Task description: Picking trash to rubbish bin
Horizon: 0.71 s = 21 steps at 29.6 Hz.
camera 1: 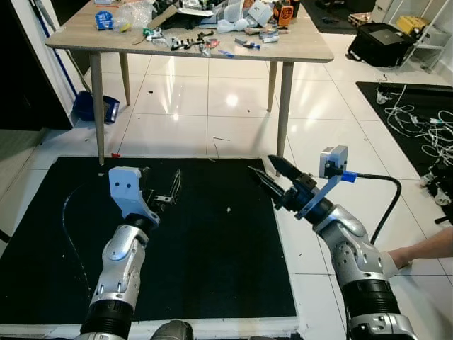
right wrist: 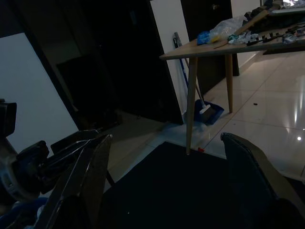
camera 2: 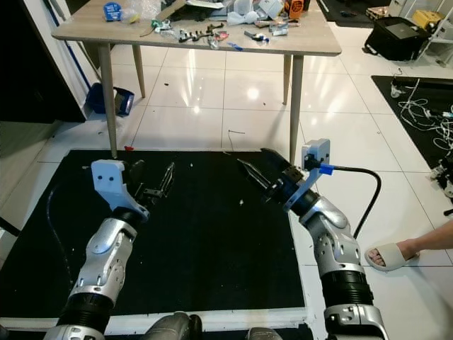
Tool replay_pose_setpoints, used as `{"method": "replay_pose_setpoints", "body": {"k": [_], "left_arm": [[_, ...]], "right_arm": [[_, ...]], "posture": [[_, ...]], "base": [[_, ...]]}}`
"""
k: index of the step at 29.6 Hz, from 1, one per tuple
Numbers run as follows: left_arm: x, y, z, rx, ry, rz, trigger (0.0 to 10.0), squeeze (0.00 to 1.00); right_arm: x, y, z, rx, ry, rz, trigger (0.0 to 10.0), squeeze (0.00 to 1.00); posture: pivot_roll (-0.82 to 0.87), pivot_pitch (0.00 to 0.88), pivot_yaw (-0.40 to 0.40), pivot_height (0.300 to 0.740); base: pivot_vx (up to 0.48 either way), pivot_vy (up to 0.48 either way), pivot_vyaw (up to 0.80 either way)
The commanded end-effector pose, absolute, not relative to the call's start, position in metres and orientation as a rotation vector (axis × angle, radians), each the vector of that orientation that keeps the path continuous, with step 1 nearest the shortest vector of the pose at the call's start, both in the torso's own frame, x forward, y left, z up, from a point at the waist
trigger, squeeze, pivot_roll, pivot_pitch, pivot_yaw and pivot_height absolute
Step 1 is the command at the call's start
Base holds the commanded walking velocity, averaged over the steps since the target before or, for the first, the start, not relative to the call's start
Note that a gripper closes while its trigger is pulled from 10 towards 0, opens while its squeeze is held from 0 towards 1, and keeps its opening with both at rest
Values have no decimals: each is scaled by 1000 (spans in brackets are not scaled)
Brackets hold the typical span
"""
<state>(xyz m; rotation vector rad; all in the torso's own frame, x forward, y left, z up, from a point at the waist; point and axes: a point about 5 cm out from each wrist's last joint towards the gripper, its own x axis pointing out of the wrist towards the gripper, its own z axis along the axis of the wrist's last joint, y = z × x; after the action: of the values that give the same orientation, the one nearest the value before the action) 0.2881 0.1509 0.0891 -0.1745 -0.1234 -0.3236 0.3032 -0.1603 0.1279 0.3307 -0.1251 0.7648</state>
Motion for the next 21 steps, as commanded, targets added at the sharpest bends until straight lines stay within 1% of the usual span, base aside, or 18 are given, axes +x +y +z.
{"method": "replay_pose_setpoints", "body": {"k": [1, 21], "left_arm": [[285, 152, 88, -175, -112, -348, 10000, 0], [285, 152, 89, -186, -106, -367, 10000, 0]], "right_arm": [[302, -163, 128, 332, -120, 753, 10000, 0], [303, -162, 129, 329, -114, 740, 10000, 0]], "posture": [[-63, 0, -32, 740], [-65, 0, -31, 740]], "base": [[480, 0, 0], [480, 0, 0]]}}
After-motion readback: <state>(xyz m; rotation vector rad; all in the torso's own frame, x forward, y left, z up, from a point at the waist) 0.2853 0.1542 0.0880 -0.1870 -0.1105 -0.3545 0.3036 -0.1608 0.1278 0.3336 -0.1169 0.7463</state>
